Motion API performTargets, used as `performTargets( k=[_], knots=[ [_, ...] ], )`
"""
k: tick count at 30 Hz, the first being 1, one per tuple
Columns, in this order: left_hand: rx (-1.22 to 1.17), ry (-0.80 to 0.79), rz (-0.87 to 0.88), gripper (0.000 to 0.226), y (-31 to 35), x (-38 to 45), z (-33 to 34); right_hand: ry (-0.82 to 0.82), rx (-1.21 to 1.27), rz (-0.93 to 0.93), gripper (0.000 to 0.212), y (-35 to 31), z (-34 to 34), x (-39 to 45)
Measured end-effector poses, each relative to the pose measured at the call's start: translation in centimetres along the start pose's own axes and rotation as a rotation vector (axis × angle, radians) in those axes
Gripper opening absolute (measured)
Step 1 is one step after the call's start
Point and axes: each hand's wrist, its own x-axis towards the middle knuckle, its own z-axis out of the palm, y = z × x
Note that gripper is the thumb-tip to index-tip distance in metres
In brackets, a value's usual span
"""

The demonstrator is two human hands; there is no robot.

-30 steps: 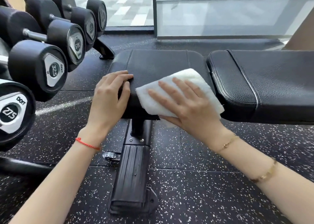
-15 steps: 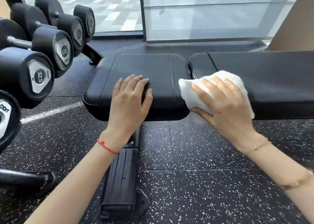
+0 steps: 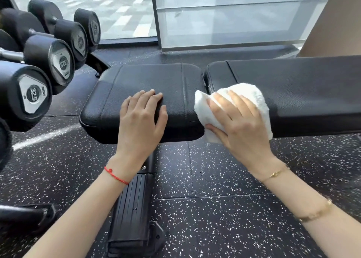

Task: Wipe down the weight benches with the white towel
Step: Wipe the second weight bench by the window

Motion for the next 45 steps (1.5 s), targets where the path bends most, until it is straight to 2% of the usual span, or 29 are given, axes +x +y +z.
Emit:
performTargets(
  k=[3,11,16,19,22,25,28,32,37,42,45],
  knots=[
    [0.004,-0.002,0.002,0.039,-0.1,0.1,-0.1,0.005,0.021,-0.013,0.052,2.0,-0.3,-1.2],
    [0.005,-0.071,0.122,0.04,4.0,0.8,0.8,-0.044,0.145,0.158,0.059,5.3,-2.0,-2.7],
    [-0.004,-0.073,0.094,0.042,5.5,1.6,1.6,-0.172,0.048,0.312,0.068,9.2,-2.5,-3.0],
    [-0.003,-0.07,0.071,0.042,5.8,2.0,2.0,-0.309,0.202,0.37,0.061,9.2,-2.3,0.9],
    [0.006,-0.071,0.049,0.042,5.9,1.9,2.2,-0.473,0.339,0.279,0.055,7.3,-1.1,3.4],
    [-0.009,-0.067,0.055,0.041,5.7,1.9,2.1,-0.437,0.363,0.202,0.055,6.9,-1.5,1.9],
    [-0.018,-0.074,0.067,0.039,5.3,2.2,2.0,-0.408,0.369,0.235,0.06,8.6,-2.2,0.7],
    [-0.017,-0.082,0.07,0.038,4.9,2.7,1.7,-0.549,0.371,0.338,0.059,11.6,-0.8,3.7],
    [-0.019,-0.091,0.024,0.04,3.7,4.5,1.7,-0.65,0.278,0.237,0.062,11.2,2.4,10.8],
    [-0.021,-0.121,-0.019,0.049,3.2,5.8,1.6,-0.69,0.322,0.203,0.058,8.9,4.9,14.6],
    [-0.021,-0.136,-0.022,0.051,3.2,5.9,1.5,-0.674,0.352,0.056,0.052,6.9,4.5,14.4]
  ],
)
